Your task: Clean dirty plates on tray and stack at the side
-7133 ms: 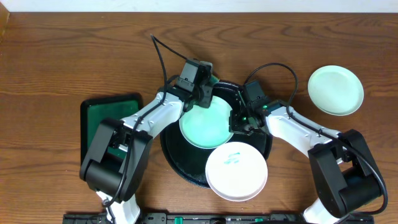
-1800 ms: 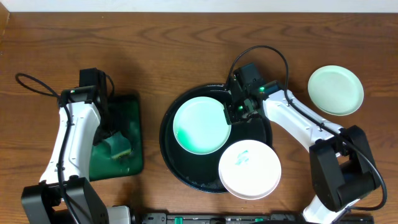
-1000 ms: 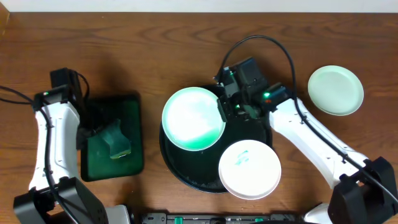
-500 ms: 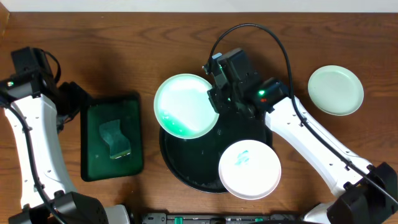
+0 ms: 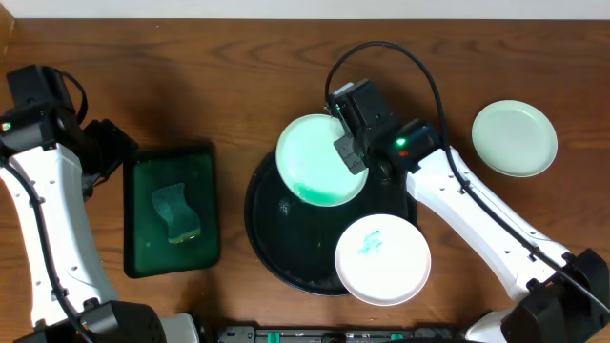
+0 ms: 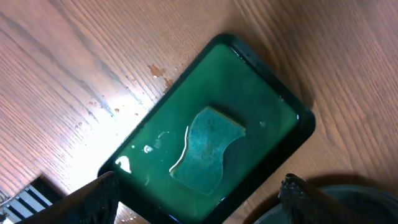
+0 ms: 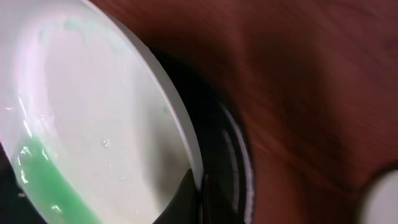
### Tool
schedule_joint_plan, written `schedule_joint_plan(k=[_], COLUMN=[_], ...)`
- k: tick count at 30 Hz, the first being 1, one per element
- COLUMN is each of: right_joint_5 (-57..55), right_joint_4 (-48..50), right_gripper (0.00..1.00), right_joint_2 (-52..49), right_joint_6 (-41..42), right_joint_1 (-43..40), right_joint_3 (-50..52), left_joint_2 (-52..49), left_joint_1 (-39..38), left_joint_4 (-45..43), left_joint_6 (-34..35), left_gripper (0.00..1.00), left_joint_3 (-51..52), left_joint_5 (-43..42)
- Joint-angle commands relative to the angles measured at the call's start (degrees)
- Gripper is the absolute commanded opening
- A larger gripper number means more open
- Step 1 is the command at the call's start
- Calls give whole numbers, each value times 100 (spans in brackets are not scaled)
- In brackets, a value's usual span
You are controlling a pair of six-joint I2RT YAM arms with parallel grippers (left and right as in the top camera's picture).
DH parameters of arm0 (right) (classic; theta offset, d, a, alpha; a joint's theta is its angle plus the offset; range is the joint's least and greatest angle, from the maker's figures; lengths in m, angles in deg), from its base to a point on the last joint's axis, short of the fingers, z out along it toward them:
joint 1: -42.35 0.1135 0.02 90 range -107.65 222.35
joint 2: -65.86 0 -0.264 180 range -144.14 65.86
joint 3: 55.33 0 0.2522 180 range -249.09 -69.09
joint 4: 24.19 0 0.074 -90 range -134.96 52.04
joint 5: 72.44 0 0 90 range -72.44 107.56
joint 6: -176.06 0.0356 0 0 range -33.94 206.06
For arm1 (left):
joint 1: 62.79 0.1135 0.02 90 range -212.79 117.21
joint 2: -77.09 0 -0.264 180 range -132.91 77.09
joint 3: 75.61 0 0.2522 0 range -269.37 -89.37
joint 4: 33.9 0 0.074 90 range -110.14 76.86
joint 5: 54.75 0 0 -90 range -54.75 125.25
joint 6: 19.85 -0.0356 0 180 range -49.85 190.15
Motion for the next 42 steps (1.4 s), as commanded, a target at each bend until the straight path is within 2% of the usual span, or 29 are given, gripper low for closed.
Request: schedule_joint_plan(k=[1, 9, 18, 26, 42], right_joint_5=[-885, -2131, -4059, -4835, -5331], right_joint_4=[-59, -109, -109, -234, -236], right_gripper=[1, 1, 1, 1, 1], right_joint_2=[83, 83, 83, 83, 83], right_joint_6=[-286, -518, -721, -728, -730], right_joint_1=[101, 704, 1392, 1661, 1665], right_joint_3=[-151, -151, -151, -151, -151], left_joint_2=[68, 68, 66, 57, 11], left_joint_1=[24, -2, -144, -142, -142], left_joint_4=[74, 125, 219, 232, 227], left_joint_6=[-35, -39, -125, -234, -232], left_gripper=[83, 83, 83, 83, 83], left_joint_3=[-109, -109, -98, -48, 125], left_joint_5=[-57, -352, -352, -332, -332])
